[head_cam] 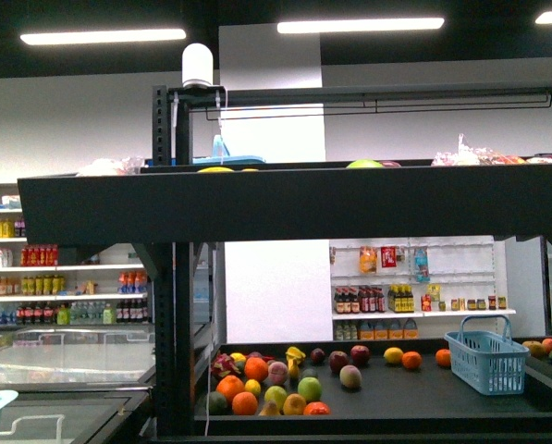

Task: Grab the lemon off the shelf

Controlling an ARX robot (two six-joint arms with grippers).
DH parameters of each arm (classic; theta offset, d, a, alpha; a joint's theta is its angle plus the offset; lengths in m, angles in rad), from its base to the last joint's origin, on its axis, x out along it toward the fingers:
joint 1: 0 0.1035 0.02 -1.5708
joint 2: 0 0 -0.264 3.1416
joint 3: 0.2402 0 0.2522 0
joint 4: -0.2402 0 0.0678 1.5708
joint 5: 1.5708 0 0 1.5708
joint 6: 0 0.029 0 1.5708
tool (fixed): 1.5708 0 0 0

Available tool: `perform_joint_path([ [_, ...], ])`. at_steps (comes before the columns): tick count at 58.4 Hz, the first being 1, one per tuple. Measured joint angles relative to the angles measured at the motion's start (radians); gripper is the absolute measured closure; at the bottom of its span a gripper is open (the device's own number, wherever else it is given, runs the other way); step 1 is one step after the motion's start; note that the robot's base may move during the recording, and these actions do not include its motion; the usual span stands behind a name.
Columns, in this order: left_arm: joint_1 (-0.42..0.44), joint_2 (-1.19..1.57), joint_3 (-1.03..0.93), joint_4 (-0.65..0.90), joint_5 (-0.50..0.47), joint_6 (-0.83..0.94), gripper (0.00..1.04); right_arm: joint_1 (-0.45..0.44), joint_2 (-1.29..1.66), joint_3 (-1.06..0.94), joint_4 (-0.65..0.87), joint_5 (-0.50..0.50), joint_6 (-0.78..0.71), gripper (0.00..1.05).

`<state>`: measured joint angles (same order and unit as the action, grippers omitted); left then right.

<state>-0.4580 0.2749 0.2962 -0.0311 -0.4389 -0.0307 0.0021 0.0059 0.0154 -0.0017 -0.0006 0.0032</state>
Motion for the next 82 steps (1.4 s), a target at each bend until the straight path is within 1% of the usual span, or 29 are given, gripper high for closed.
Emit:
perform_joint_path([
  [5,0.11,-0.066,-0.067,0.004,0.111,0.012,1.0,0.0,-0.001,0.0,0.0,0.001,0.0,0.07],
  [6,0.126,-0.074,-0.074,0.005,0.126,0.011,1.03,0.0,-0.001,0.0,0.0,0.0,0.0,0.07],
  [11,0.188,-0.104,-0.108,0.005,0.183,0.016,1.02,0.0,-0.001,0.0,0.0,0.0,0.0,0.07],
  [22,0.289,-0.154,-0.164,0.012,0.281,0.017,1.02,0.0,-0.001,0.0,0.0,0.0,0.0,0.07],
  [24,0.333,-0.166,-0.172,0.012,0.353,0.018,1.02,0.0,-0.001,0.0,0.0,0.0,0.0,0.07],
  [26,0.377,-0.173,-0.177,0.012,0.399,0.02,1.02,0.0,-0.001,0.0,0.0,0.001,0.0,0.07],
  [28,0.422,-0.179,-0.184,0.012,0.423,0.02,1.02,0.0,-0.001,0.0,0.0,0.0,0.0,0.07],
  [29,0.435,-0.183,-0.187,0.012,0.42,0.02,1.02,0.0,-0.001,0.0,0.0,0.001,0.0,0.07],
  [34,0.45,-0.196,-0.201,0.013,0.436,0.02,1.02,0.0,-0.001,0.0,0.0,0.0,0.0,0.07],
  [64,0.453,-0.268,-0.283,0.026,0.439,0.019,1.02,0.0,-0.001,0.0,0.0,0.0,0.0,0.07],
  [66,0.453,-0.269,-0.283,0.026,0.438,0.02,0.96,0.0,-0.001,0.0,0.0,0.0,0.0,0.07],
  [80,0.453,-0.269,-0.283,0.026,0.439,0.02,0.47,0.0,-0.001,0.0,0.0,0.0,0.0,0.07],
  [82,0.453,-0.269,-0.283,0.026,0.438,0.02,0.41,0.0,-0.001,0.0,0.0,0.0,0.0,0.07],
])
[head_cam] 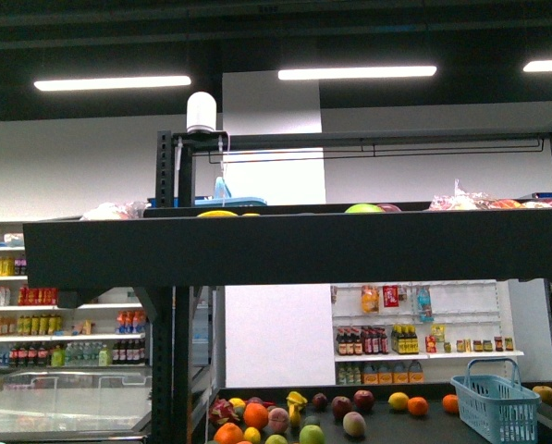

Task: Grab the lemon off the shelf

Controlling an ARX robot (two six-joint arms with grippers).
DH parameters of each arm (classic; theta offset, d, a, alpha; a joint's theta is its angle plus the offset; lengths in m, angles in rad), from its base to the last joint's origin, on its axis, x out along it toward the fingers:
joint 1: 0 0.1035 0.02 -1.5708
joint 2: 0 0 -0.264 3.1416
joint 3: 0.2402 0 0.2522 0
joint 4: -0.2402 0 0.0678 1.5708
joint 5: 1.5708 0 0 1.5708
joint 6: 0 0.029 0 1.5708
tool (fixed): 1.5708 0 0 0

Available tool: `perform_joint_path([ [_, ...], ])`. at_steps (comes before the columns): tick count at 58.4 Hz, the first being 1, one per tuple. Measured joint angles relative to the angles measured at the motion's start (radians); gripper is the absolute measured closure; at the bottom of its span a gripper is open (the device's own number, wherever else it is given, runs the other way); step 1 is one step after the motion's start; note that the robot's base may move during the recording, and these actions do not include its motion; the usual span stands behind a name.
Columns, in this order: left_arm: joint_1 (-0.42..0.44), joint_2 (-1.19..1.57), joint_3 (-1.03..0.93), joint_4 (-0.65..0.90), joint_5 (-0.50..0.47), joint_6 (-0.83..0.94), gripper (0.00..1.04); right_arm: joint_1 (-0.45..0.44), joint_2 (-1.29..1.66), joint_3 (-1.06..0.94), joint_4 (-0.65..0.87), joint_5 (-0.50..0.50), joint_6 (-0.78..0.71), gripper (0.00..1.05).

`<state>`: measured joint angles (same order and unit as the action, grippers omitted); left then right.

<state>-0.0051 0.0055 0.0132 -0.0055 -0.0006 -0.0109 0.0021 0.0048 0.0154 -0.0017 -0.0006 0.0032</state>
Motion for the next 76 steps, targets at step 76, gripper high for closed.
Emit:
perform_joint_path([
  [76,0.0,0.0,0.0,0.0,0.0,0.002,0.08,0.0,0.0,0.0,0.0,0.0,0.0,0.07],
])
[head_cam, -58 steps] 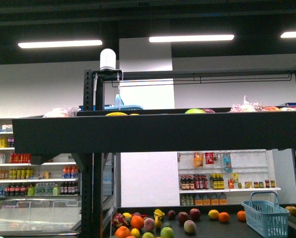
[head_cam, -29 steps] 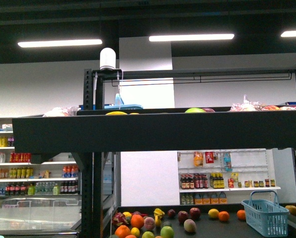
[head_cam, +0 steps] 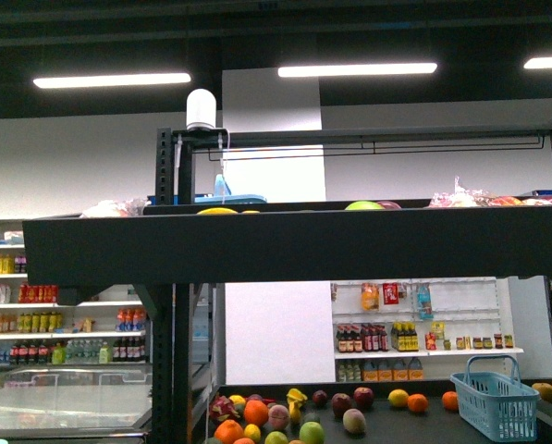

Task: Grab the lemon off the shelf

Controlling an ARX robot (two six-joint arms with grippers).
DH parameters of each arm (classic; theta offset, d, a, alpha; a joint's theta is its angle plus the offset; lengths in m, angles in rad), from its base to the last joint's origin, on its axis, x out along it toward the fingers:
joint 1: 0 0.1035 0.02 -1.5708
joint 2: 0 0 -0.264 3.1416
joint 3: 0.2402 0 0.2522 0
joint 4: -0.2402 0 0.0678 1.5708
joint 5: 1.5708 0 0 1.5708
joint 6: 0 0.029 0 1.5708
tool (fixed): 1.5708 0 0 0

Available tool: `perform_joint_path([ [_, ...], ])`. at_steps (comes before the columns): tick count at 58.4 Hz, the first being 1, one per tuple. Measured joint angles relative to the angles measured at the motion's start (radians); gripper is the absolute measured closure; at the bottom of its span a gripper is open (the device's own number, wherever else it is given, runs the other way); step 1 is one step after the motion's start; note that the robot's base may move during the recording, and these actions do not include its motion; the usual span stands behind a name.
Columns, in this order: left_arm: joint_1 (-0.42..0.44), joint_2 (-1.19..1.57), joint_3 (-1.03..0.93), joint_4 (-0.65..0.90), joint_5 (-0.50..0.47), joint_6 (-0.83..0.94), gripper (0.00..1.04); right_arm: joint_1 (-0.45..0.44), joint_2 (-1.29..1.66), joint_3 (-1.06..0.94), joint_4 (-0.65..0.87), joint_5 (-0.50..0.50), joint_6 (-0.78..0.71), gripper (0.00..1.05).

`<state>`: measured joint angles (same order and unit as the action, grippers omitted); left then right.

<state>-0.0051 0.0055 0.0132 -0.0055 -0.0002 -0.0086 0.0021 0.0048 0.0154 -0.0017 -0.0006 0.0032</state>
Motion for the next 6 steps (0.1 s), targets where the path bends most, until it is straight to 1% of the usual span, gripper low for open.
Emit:
perform_joint_path([
  [6,0.0,0.0,0.0,0.0,0.0,0.0,0.08,0.0,0.0,0.0,0.0,0.0,0.0,0.07],
])
